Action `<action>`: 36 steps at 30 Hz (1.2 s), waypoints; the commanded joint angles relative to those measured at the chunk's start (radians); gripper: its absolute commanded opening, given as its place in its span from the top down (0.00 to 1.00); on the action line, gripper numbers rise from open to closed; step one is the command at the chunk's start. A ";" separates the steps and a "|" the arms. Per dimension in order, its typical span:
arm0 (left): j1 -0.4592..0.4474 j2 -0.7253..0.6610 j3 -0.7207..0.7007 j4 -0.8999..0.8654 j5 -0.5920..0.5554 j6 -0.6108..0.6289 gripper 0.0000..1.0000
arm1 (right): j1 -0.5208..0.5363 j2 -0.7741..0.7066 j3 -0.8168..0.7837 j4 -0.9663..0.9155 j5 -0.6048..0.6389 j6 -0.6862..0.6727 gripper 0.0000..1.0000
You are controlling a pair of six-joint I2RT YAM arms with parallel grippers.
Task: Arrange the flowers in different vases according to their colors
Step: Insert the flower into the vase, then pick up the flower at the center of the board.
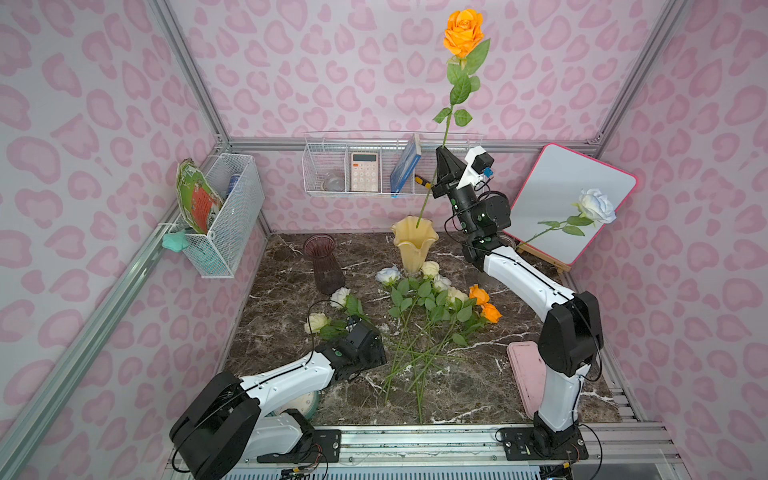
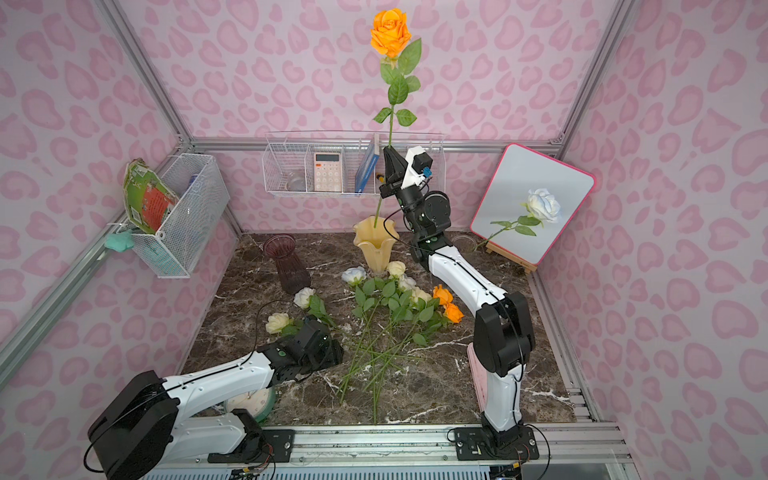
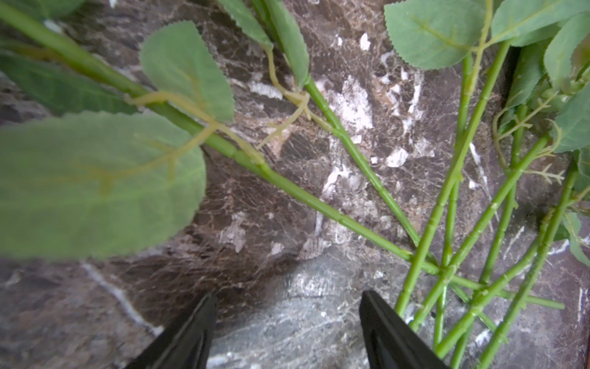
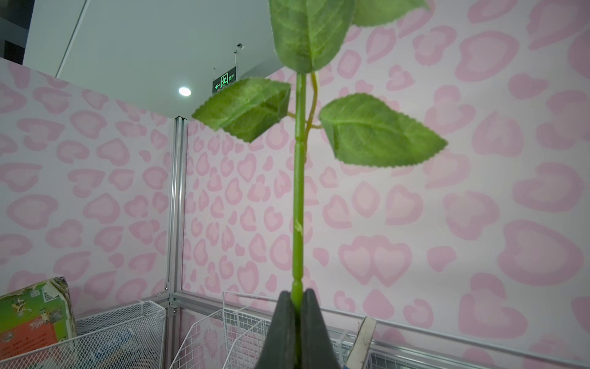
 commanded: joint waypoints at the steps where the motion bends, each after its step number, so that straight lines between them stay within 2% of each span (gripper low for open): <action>1: 0.001 0.002 0.013 0.017 0.008 0.011 0.24 | -0.017 0.026 -0.014 -0.027 -0.004 0.032 1.00; 8: 0.001 0.011 0.031 0.010 0.010 0.020 0.24 | -0.014 0.081 -0.135 0.041 -0.026 0.058 1.00; 15: 0.001 0.029 0.066 0.015 0.023 0.032 0.24 | 0.021 0.074 -0.332 0.145 -0.023 0.047 0.98; 20: 0.001 0.049 0.108 0.005 0.031 0.052 0.23 | 0.029 0.036 -0.465 0.198 -0.018 0.050 0.69; 24: -0.002 0.098 0.182 -0.027 0.037 0.078 0.22 | 0.031 -0.008 -0.552 0.248 0.002 0.063 0.35; 25: -0.004 0.113 0.202 -0.039 0.041 0.085 0.23 | 0.032 -0.024 -0.566 0.247 0.008 0.063 0.31; 29: -0.013 0.158 0.273 -0.081 0.049 0.107 0.22 | 0.035 -0.109 -0.619 0.197 0.009 0.057 0.23; 36: -0.026 0.281 0.407 -0.171 0.074 0.175 0.25 | 0.048 -0.292 -0.719 0.010 0.019 0.047 0.21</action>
